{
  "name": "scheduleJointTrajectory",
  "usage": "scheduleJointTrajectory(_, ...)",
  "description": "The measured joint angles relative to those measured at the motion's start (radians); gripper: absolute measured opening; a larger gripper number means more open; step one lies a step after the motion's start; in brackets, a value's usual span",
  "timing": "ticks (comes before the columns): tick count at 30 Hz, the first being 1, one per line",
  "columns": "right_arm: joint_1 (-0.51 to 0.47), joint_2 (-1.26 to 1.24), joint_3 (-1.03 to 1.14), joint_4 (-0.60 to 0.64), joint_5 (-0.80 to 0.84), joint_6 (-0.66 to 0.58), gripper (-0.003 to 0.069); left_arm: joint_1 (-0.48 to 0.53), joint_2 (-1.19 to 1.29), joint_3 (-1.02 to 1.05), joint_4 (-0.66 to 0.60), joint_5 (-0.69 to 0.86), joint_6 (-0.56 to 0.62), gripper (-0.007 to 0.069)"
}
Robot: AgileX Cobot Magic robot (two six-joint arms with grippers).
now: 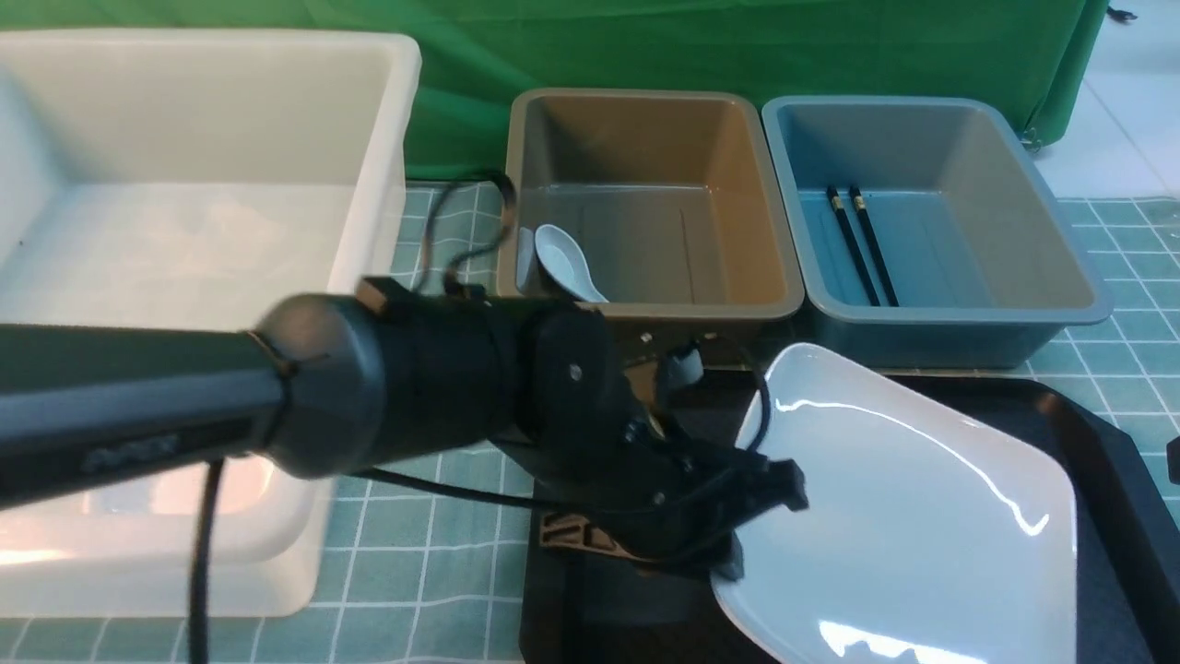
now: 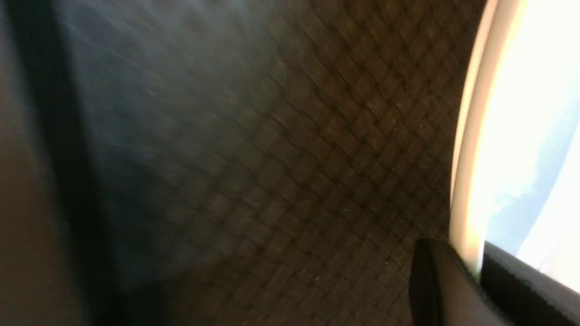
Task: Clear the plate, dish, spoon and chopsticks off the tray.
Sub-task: Use the left arm to put the plate into the large storage box on the left
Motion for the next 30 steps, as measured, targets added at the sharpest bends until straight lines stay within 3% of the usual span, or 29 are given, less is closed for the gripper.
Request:
scheduleJointTrajectory(13, 0.000, 0.000, 0.000, -0.001, -0.003, -0.001, 0.0451, 0.068, -0.093, 0.000, 0.018, 0.165, 0.084, 0.0020)
scheduleJointTrajectory(30, 0.000, 0.000, 0.000, -0.002, -0.009, -0.001, 0.0451, 0.048, -0.092, 0.000, -0.091, 0.159, 0.177, 0.0020)
